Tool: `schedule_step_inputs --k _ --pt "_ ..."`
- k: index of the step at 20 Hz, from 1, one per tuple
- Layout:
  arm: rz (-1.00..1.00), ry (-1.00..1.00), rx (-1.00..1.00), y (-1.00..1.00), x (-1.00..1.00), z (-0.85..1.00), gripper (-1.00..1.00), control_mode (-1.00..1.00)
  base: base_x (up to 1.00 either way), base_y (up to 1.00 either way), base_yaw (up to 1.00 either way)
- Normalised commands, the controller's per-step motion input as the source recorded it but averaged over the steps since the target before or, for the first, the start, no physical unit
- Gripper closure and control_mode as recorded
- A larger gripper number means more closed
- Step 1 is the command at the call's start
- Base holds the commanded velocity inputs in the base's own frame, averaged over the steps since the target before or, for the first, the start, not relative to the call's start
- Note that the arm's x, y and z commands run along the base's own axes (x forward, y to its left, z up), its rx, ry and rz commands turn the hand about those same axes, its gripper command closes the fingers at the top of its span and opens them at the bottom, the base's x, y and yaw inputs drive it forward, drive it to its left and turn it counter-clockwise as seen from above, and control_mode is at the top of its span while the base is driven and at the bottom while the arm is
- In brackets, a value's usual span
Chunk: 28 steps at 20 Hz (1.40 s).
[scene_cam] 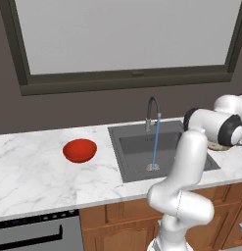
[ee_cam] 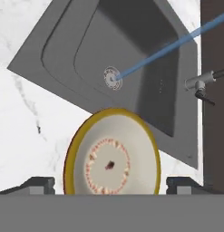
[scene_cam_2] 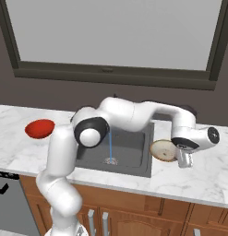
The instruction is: Rinse each bowl for a few seconds and place them down in the sink or on the counter.
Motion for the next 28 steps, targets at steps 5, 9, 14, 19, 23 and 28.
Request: schedule_step_inputs --k 5,9,14,19,23,28 --pt "0.00 -0.08 -0.10 0.59 -0.49 0.71 -1.00 -1.00 0.00 0.00 0.00" --pt "0.00 -0.05 -0.16 0.74 -0.71 0.56 -1.00 -1.00 0.00 0.00 0.00" --pt "0.03 -0.03 -0.23 0.81 -0.65 0.70 -1.00 -1.00 0.00 0.00 0.00" --pt "0.04 0.00 -0.24 0.89 -0.44 0.93 -1.00 -1.00 0.00 0.00 0.00" --pt "0.03 0.05 -0.20 0.97 -0.36 0.97 -1.00 -1.00 0.00 0.00 0.00" --pt "0.00 0.06 -0.11 1.00 -0.55 0.67 -1.00 -1.00 0.00 0.00 0.00"
